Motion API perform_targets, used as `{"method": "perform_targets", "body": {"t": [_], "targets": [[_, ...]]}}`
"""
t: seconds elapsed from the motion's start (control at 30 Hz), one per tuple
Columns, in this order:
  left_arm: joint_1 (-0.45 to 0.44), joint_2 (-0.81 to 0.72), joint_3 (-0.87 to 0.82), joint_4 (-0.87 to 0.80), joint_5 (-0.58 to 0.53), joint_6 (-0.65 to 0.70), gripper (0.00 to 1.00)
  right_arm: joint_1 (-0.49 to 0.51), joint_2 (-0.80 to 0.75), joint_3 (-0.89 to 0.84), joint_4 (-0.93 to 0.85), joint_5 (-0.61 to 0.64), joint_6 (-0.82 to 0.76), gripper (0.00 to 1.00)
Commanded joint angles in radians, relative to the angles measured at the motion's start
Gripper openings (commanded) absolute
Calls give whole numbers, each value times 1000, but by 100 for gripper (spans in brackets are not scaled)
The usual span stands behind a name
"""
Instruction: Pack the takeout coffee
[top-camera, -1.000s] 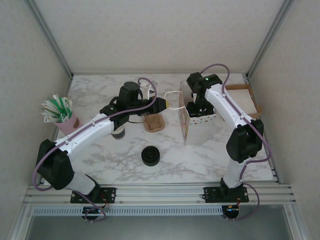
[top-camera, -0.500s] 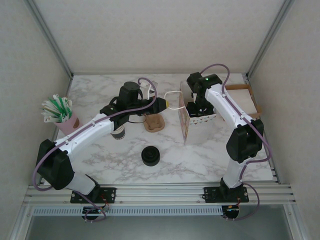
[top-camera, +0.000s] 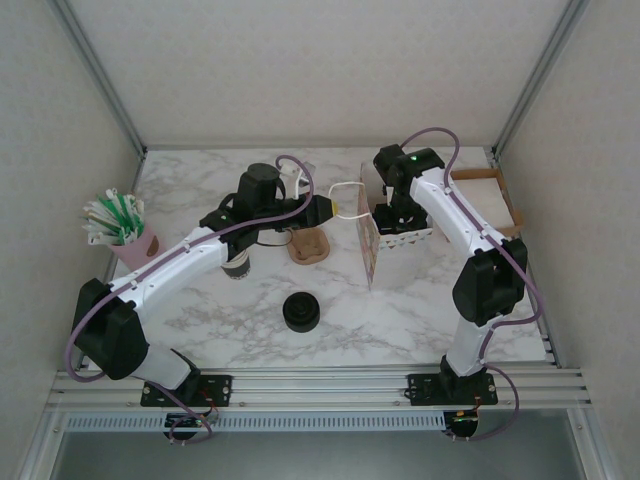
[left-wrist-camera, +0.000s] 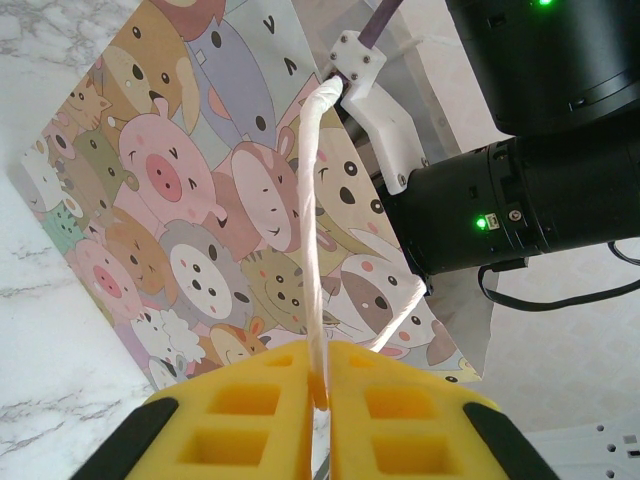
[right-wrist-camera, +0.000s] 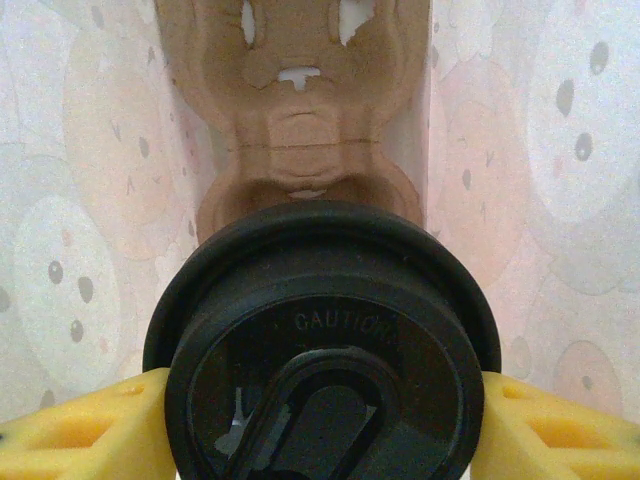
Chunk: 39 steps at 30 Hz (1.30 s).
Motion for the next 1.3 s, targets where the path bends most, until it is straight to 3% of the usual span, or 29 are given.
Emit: {"method": "perform_targets", "body": {"t": [0.0, 1.27], "targets": [[6, -30, -5, 24, -15, 6, 12, -2, -23, -6, 0, -14, -9, 65], [6, -27, -1, 18, -18, 5, 12, -8, 24, -118, 105, -31, -9, 65]]}}
